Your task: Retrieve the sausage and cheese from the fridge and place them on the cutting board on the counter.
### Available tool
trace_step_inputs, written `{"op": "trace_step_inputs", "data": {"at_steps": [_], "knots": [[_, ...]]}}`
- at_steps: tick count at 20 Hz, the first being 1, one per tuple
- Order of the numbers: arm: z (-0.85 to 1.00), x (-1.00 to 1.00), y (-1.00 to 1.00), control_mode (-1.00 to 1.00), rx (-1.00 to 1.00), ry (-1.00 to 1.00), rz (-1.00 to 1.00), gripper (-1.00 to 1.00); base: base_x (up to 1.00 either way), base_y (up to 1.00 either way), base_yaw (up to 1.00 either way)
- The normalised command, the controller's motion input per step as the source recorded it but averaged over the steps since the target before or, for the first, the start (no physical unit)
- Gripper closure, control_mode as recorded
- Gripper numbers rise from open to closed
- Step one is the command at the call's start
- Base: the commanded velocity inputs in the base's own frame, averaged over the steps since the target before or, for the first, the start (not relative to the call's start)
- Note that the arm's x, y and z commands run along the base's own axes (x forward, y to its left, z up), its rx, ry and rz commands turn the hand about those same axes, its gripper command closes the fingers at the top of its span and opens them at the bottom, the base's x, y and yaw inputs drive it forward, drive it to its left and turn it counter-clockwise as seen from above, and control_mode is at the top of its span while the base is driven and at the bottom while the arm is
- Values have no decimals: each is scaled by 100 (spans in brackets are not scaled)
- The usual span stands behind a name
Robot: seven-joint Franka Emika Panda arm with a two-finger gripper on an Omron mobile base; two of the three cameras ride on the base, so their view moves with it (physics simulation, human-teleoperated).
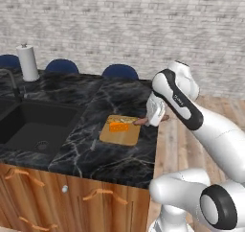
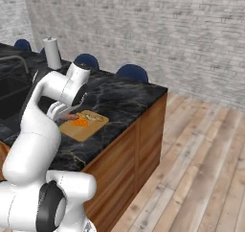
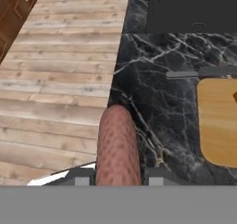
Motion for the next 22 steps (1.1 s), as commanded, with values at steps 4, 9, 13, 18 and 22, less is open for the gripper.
{"op": "trace_step_inputs", "data": {"at_steps": [4, 9, 13, 18, 22], "knots": [[-55, 12, 27, -100, 6, -2, 3, 100, 0, 0, 0], [-56, -5, 18, -100, 1, -7, -11, 100, 0, 0, 0], [-62, 5, 2, -100, -4, -9, -8, 100, 0, 0, 0], [-64, 11, -2, -100, -8, -4, 1, 100, 0, 0, 0], [-40, 46, -3, -100, 0, 0, 6, 100, 0, 0, 0]]}}
